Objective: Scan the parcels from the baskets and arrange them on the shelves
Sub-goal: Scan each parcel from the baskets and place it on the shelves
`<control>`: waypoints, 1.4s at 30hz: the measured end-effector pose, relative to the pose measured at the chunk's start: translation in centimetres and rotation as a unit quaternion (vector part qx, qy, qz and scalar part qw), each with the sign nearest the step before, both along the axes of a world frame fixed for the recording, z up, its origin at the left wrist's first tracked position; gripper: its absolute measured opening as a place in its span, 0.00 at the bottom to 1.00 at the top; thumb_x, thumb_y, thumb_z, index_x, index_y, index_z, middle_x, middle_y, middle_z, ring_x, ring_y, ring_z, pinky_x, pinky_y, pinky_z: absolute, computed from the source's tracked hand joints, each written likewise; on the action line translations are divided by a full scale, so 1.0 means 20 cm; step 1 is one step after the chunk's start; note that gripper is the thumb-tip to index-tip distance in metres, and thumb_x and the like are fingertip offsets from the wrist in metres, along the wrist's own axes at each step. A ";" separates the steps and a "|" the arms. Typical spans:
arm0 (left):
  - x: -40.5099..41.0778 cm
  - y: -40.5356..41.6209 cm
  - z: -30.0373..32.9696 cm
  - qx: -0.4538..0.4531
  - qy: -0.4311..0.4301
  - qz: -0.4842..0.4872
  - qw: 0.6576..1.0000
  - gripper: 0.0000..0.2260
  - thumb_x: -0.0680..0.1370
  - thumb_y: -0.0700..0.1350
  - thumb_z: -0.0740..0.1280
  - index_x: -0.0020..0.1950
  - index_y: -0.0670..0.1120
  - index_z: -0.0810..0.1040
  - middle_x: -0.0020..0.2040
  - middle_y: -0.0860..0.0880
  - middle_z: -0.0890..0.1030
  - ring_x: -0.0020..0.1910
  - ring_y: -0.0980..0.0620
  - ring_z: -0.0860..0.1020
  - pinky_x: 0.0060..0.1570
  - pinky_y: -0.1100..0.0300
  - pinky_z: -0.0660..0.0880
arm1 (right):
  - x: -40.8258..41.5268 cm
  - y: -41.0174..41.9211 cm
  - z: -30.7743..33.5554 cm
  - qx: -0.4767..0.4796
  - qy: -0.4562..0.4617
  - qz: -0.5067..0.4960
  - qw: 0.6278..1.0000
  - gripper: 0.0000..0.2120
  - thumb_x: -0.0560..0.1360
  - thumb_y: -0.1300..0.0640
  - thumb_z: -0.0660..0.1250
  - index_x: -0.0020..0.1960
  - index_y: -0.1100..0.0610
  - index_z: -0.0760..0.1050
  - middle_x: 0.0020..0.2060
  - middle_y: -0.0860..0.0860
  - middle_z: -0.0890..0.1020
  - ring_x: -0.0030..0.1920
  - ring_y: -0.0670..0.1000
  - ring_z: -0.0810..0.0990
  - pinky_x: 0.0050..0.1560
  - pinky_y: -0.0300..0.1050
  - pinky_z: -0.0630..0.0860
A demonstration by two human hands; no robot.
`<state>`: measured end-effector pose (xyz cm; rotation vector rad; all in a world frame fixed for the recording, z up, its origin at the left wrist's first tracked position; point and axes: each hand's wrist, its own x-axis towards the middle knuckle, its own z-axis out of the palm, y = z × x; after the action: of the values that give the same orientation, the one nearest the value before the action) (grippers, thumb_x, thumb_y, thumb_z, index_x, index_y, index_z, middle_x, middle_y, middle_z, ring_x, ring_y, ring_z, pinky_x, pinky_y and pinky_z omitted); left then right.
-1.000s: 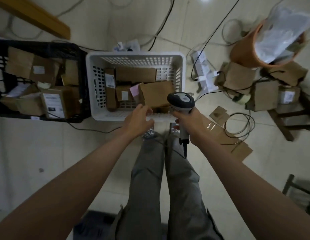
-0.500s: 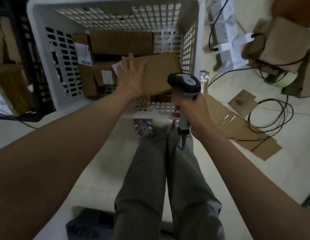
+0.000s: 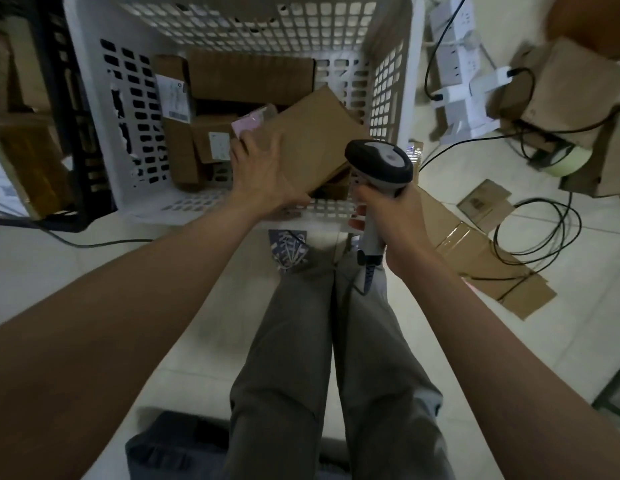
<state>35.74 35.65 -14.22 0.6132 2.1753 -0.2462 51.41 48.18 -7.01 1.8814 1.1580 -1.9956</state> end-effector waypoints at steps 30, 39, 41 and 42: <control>-0.06 -0.65 2.75 0.377 -0.272 0.509 0.724 0.35 0.68 0.69 0.72 0.72 0.59 0.72 0.64 0.55 0.81 0.62 0.54 0.80 0.64 0.52 0.73 | -0.50 -0.47 2.56 0.066 0.252 0.176 0.949 0.08 0.77 0.66 0.67 0.50 0.55 0.79 0.45 0.66 0.82 0.45 0.62 0.81 0.49 0.56 0.81; 0.08 -0.79 3.10 0.438 -0.066 0.535 0.720 0.07 0.70 0.58 0.72 0.47 0.66 0.84 0.47 0.60 0.86 0.50 0.56 0.83 0.49 0.59 0.78 | -0.52 -0.56 2.86 0.099 0.305 0.345 0.882 0.15 0.77 0.65 0.69 0.62 0.56 0.78 0.55 0.56 0.85 0.55 0.57 0.84 0.53 0.56 0.84; 0.15 -0.80 3.11 0.454 -0.024 0.556 0.696 0.13 0.70 0.55 0.77 0.54 0.57 0.83 0.51 0.56 0.86 0.54 0.52 0.83 0.55 0.52 0.80 | -0.52 -0.57 2.90 0.110 0.320 0.396 0.854 0.17 0.77 0.64 0.69 0.65 0.57 0.77 0.57 0.55 0.85 0.56 0.56 0.84 0.56 0.58 0.83; 0.18 -0.81 3.12 0.461 -0.005 0.563 0.686 0.15 0.72 0.51 0.77 0.58 0.54 0.82 0.54 0.54 0.85 0.55 0.51 0.83 0.57 0.50 0.80 | -0.52 -0.58 2.91 0.107 0.327 0.413 0.844 0.18 0.77 0.64 0.70 0.66 0.57 0.77 0.57 0.55 0.85 0.57 0.56 0.84 0.56 0.58 0.83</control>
<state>39.40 19.46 48.27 -0.3478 2.1313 1.5647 41.07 36.61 51.21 0.4649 1.9676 -1.9925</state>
